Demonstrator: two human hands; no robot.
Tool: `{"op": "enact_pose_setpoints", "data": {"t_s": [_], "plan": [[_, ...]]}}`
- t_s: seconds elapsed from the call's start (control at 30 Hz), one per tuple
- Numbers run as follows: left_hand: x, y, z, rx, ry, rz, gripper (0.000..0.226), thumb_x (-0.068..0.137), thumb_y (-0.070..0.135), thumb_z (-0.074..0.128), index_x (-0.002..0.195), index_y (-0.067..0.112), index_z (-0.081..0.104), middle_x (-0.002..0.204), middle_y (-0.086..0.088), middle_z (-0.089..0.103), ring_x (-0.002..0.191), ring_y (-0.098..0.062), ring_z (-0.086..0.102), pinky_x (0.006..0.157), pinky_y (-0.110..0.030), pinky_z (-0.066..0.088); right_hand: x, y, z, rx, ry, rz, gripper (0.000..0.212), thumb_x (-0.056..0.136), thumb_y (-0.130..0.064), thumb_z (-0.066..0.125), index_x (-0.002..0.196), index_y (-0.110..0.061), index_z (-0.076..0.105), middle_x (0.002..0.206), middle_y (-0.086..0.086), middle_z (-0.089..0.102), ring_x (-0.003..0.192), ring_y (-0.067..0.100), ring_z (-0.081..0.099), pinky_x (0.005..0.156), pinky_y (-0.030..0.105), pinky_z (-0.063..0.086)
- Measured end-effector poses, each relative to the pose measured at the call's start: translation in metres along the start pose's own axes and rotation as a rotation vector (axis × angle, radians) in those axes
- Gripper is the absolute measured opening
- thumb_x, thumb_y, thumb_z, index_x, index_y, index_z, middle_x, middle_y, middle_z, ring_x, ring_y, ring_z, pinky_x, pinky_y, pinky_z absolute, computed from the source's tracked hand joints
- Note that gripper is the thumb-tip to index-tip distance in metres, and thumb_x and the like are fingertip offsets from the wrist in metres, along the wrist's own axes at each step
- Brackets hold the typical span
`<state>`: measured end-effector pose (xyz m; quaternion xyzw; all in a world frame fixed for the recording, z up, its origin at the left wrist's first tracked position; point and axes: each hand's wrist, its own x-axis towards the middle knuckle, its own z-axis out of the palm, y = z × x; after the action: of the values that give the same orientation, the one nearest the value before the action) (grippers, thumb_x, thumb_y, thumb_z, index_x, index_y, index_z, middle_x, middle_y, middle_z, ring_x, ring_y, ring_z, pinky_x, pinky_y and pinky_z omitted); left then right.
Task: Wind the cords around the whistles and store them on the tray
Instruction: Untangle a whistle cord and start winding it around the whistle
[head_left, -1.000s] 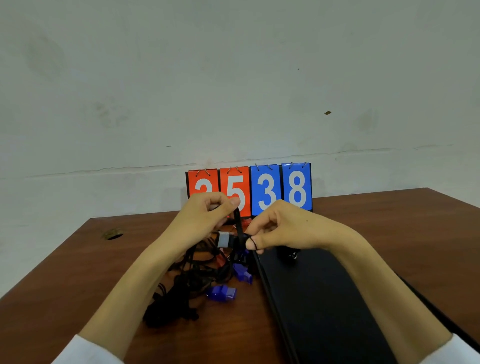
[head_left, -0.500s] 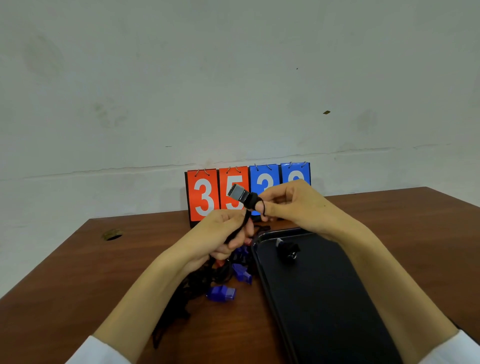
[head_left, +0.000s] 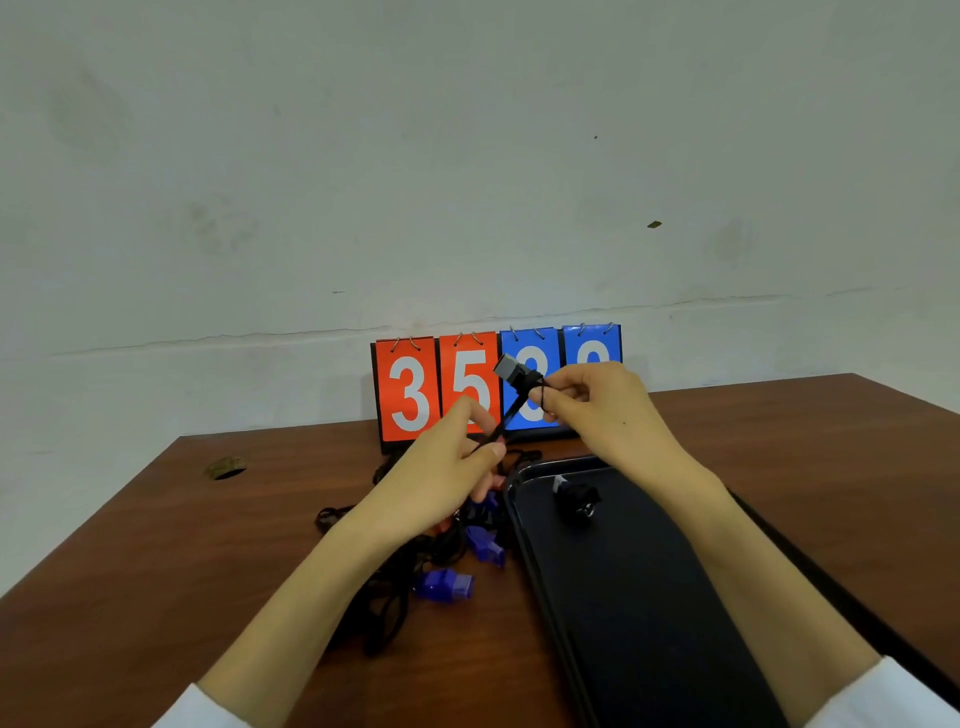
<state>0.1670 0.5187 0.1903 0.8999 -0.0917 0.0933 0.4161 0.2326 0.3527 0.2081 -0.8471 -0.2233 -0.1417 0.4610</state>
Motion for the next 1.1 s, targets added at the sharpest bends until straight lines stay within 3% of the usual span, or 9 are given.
{"op": "enact_pose_setpoints", "data": {"t_s": [0.1,0.27,0.4,0.5,0.6,0.73,0.9,1.03,1.1], "plan": [[-0.003,0.001,0.001,0.147,0.031,0.042,0.018,0.099,0.028,0.041,0.092,0.016,0.053,0.060,0.003,0.057,0.053,-0.005,0.050,0.058,-0.017,0.043,-0.001,0.000,0.006,-0.043,0.032,0.026,0.016,0.089,-0.026,0.061,0.094,-0.013,0.069,0.078,0.005,0.070,0.079,0.018,0.067,0.076,0.029,0.053],[-0.004,0.007,-0.006,0.216,0.113,0.058,0.038,0.095,0.037,0.046,0.077,0.006,0.059,0.071,-0.012,0.059,0.059,-0.012,0.048,0.065,-0.028,0.046,-0.003,-0.002,0.008,-0.333,-0.068,-0.017,0.021,0.090,-0.031,0.058,0.096,-0.013,0.068,0.076,0.004,0.066,0.069,0.017,0.059,0.059,0.020,0.043],[-0.004,0.015,-0.019,0.123,0.100,0.073,0.036,0.090,0.039,0.054,0.068,0.011,0.059,0.061,-0.001,0.055,0.054,-0.007,0.048,0.059,-0.023,0.045,-0.006,-0.004,0.005,-0.410,-0.269,-0.064,0.022,0.091,-0.031,0.057,0.093,-0.011,0.068,0.071,0.002,0.058,0.058,0.008,0.046,0.052,0.016,0.031],[-0.004,0.018,-0.023,0.065,0.102,0.099,0.033,0.086,0.037,0.061,0.074,0.006,0.060,0.066,-0.008,0.058,0.055,-0.006,0.050,0.057,-0.017,0.043,-0.010,-0.009,0.009,-0.313,-0.422,-0.098,0.019,0.090,-0.026,0.059,0.098,-0.013,0.069,0.074,-0.001,0.063,0.062,0.006,0.054,0.059,0.014,0.040],[-0.002,0.013,-0.028,0.016,0.142,0.131,0.029,0.081,0.035,0.067,0.071,0.009,0.059,0.076,-0.015,0.064,0.069,-0.026,0.060,0.068,-0.031,0.053,-0.014,-0.016,0.012,-0.103,-0.626,-0.068,0.007,0.089,-0.021,0.061,0.088,-0.018,0.067,0.073,-0.003,0.065,0.068,0.005,0.061,0.071,0.021,0.053],[0.000,0.006,-0.032,0.016,0.138,0.123,0.030,0.078,0.036,0.069,0.074,0.007,0.061,0.073,-0.013,0.064,0.059,-0.010,0.058,0.065,-0.024,0.052,-0.020,-0.029,0.008,0.017,-0.821,-0.117,0.015,0.089,-0.018,0.061,0.075,-0.025,0.063,0.071,-0.004,0.064,0.066,0.003,0.060,0.068,0.016,0.052],[0.001,-0.002,-0.033,-0.063,0.028,0.046,0.035,0.071,0.050,0.064,0.077,0.016,0.060,0.057,-0.008,0.057,0.053,-0.013,0.051,0.062,-0.027,0.046,-0.022,-0.037,-0.003,0.129,-0.859,-0.124,0.015,0.087,-0.016,0.062,0.074,-0.021,0.066,0.072,-0.004,0.066,0.069,0.006,0.061,0.071,0.018,0.052],[0.002,-0.001,-0.032,-0.093,0.003,-0.013,0.019,0.089,0.015,0.061,0.071,0.007,0.058,0.058,0.000,0.059,0.057,0.000,0.062,0.057,-0.014,0.044,-0.019,-0.036,-0.010,0.190,-0.774,-0.091,0.009,0.088,-0.014,0.061,0.084,-0.017,0.069,0.074,-0.003,0.068,0.069,0.005,0.062,0.070,0.016,0.052],[0.002,-0.002,-0.030,-0.110,0.010,-0.035,0.025,0.092,0.009,0.055,0.067,0.010,0.057,0.055,0.001,0.051,0.046,-0.007,0.049,0.047,-0.018,0.035,-0.017,-0.035,-0.013,0.216,-0.711,-0.070,0.009,0.088,-0.016,0.061,0.090,-0.014,0.069,0.076,0.000,0.068,0.068,0.004,0.062,0.069,0.015,0.051]]}}
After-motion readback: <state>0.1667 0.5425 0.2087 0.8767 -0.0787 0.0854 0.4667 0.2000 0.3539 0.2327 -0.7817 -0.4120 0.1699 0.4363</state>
